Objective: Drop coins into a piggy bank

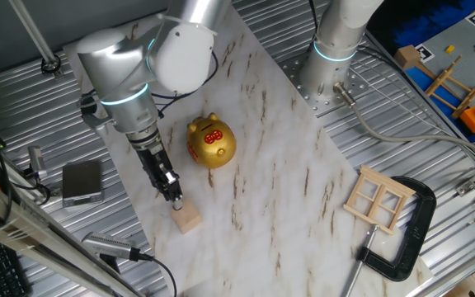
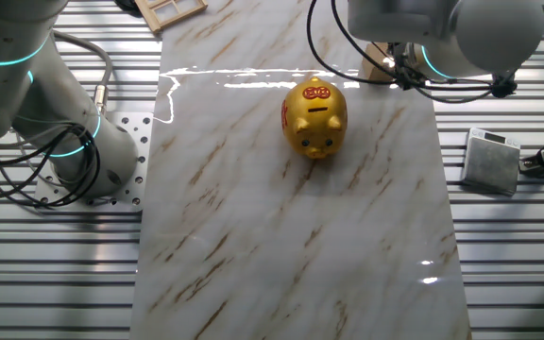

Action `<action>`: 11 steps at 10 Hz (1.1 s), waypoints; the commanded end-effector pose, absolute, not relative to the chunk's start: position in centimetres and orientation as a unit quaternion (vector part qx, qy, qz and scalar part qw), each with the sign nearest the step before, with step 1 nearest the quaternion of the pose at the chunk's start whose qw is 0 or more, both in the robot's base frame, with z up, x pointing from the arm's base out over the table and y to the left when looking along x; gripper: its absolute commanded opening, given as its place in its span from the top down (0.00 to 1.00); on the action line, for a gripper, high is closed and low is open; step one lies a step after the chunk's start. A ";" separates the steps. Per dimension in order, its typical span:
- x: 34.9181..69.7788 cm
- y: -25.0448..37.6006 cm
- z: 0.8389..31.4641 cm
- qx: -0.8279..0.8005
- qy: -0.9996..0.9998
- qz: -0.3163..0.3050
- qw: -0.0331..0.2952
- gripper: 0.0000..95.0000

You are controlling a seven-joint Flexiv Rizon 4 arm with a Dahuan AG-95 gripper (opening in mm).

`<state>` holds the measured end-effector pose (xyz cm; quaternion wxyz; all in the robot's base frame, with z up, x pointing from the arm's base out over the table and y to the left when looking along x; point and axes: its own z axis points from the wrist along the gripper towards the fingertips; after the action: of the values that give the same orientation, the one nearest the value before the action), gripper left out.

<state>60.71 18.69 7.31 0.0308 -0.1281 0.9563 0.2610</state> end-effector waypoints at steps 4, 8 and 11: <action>60.5 18.6 7.3 -0.133 0.956 0.258 0.033 0.60; 60.3 18.8 7.3 -0.121 0.958 0.257 0.026 0.60; 60.3 18.8 7.3 -0.105 0.961 0.255 0.026 0.60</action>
<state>60.22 18.74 7.21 0.0259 -0.1027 0.9617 0.2527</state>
